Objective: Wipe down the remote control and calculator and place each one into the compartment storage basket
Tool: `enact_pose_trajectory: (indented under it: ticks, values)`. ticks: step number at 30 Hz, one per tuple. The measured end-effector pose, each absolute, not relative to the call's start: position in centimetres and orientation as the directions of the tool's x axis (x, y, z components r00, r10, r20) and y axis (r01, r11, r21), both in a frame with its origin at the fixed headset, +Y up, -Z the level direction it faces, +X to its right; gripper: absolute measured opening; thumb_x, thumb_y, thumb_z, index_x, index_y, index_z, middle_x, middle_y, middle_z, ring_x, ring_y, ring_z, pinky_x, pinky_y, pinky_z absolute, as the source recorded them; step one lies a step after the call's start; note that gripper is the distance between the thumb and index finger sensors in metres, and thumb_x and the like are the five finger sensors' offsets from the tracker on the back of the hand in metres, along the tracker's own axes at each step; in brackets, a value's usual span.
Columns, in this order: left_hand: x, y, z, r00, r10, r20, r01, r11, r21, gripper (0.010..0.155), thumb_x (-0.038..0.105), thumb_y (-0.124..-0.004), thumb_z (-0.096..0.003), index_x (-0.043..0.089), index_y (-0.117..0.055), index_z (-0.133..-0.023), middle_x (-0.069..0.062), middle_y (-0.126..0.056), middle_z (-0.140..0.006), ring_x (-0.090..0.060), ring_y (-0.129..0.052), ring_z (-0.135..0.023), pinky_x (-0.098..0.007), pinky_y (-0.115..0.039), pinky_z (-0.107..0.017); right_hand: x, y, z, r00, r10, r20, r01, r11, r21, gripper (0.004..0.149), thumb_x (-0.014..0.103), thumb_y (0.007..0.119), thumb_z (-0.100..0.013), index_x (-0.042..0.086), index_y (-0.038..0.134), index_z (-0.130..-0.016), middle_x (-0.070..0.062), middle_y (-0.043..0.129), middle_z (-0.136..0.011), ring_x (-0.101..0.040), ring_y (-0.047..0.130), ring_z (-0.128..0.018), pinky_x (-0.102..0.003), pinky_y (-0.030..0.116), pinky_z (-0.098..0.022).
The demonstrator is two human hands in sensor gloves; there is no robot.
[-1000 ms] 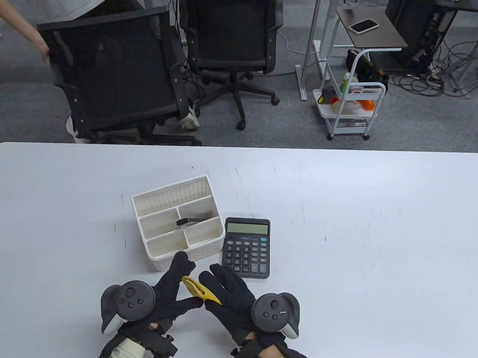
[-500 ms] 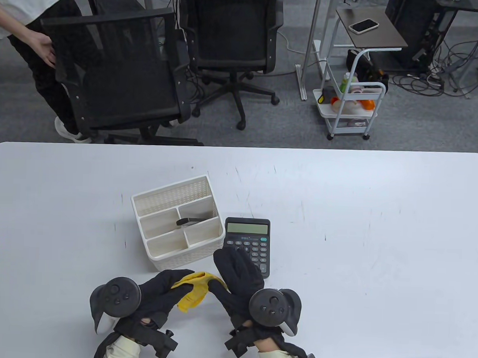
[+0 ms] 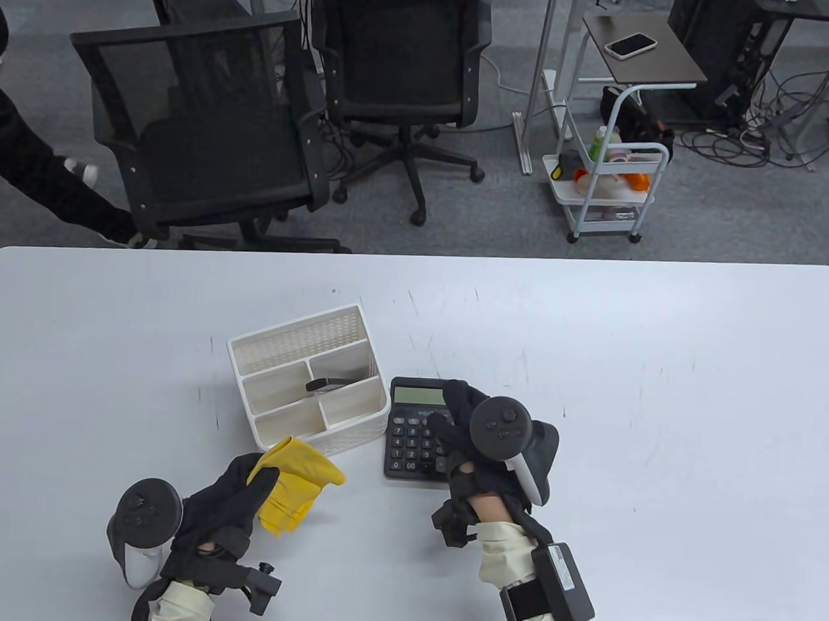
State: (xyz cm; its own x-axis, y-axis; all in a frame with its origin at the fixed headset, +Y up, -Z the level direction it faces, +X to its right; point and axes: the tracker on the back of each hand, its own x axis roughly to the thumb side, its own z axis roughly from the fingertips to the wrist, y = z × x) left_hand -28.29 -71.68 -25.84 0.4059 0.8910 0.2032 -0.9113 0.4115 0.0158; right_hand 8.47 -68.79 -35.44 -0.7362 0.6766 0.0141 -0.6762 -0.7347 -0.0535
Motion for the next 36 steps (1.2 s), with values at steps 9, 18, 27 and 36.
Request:
enact_pose_trajectory:
  ticks: [9,18,27,36]
  values:
    - [-28.8,-71.6,-25.8,0.430,0.880,0.200,-0.902,0.428,0.054,0.037,0.040,-0.071,-0.0552,0.023,-0.079,-0.087,-0.004,-0.102,-0.075,-0.029,-0.108,-0.066,-0.045,-0.092,-0.046,10.8,-71.4,-39.9,-0.765,0.637,-0.090,-0.641,-0.767,0.025,0.071,0.037,0.082,-0.054,0.002,0.058,-0.112,-0.028,0.059,-0.110,-0.054,0.056,-0.095,-0.069,0.050,-0.063]
    - [-28.8,-71.9,-25.9,0.476,0.859,0.189,-0.879,0.472,0.070,0.037,0.040,-0.071,-0.0554,0.024,-0.079,-0.088,-0.004,-0.102,-0.075,-0.029,-0.108,-0.067,-0.045,-0.092,-0.046,10.9,-73.9,-44.0,-0.753,0.652,-0.092,-0.659,-0.743,0.118,0.080,0.041,0.083,-0.053,0.003,0.049,-0.115,-0.026,0.052,-0.114,-0.052,0.049,-0.099,-0.069,0.046,-0.065]
    - [-28.4,-72.0,-25.5,0.514,0.837,0.189,-0.857,0.512,0.062,0.038,0.040,-0.071,-0.0555,0.023,-0.079,-0.089,-0.005,-0.101,-0.077,-0.030,-0.107,-0.068,-0.046,-0.091,-0.047,8.6,-74.1,-46.9,-0.835,0.550,0.011,-0.535,-0.817,0.215,0.078,0.038,0.084,-0.053,0.004,0.051,-0.114,-0.023,0.057,-0.113,-0.052,0.049,-0.100,-0.072,0.044,-0.065]
    - [-28.4,-71.9,-25.6,0.519,0.837,0.174,-0.854,0.518,0.057,0.038,0.040,-0.071,-0.0554,0.024,-0.079,-0.089,-0.005,-0.101,-0.077,-0.030,-0.107,-0.068,-0.046,-0.091,-0.047,5.7,-74.9,-48.2,-0.888,0.417,0.195,-0.341,-0.881,0.329,0.075,0.032,0.085,-0.052,0.005,0.052,-0.113,-0.021,0.059,-0.112,-0.050,0.047,-0.102,-0.075,0.039,-0.065]
